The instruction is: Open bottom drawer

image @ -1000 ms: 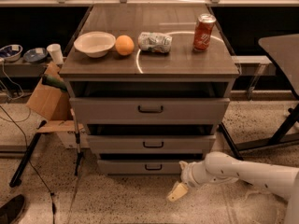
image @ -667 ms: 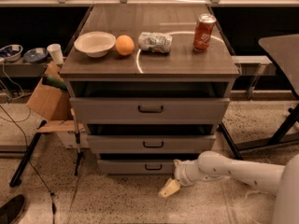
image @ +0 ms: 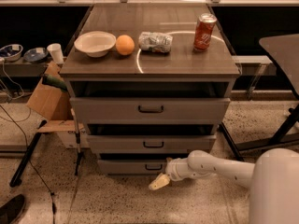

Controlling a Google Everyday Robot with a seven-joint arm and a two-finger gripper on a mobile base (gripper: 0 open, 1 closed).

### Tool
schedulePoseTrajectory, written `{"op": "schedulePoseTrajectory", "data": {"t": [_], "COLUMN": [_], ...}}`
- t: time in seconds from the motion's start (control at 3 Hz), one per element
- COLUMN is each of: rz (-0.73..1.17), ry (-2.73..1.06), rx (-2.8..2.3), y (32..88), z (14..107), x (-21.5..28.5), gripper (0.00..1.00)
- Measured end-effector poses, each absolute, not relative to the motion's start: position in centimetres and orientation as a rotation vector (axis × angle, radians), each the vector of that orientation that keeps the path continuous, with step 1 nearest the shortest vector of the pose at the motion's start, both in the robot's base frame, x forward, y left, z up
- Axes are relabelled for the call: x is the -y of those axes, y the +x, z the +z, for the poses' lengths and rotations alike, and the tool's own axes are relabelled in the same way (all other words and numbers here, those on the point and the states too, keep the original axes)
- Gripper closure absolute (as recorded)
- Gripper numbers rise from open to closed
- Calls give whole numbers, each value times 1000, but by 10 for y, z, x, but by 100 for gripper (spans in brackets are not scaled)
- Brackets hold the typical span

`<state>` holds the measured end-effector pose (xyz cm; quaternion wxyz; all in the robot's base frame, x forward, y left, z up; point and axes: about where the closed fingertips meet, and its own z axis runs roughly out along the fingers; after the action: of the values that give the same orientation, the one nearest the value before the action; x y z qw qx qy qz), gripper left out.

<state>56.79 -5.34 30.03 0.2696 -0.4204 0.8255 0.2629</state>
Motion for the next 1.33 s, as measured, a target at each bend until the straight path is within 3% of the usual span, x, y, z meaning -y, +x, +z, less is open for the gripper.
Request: {"op": "schedulePoseTrajectory", "data": {"t": [1.33], "rz": [737], "ry": [-988], "rx": [-2262], "y": [622], "z": [236], "x": [15], "gripper": [0]}}
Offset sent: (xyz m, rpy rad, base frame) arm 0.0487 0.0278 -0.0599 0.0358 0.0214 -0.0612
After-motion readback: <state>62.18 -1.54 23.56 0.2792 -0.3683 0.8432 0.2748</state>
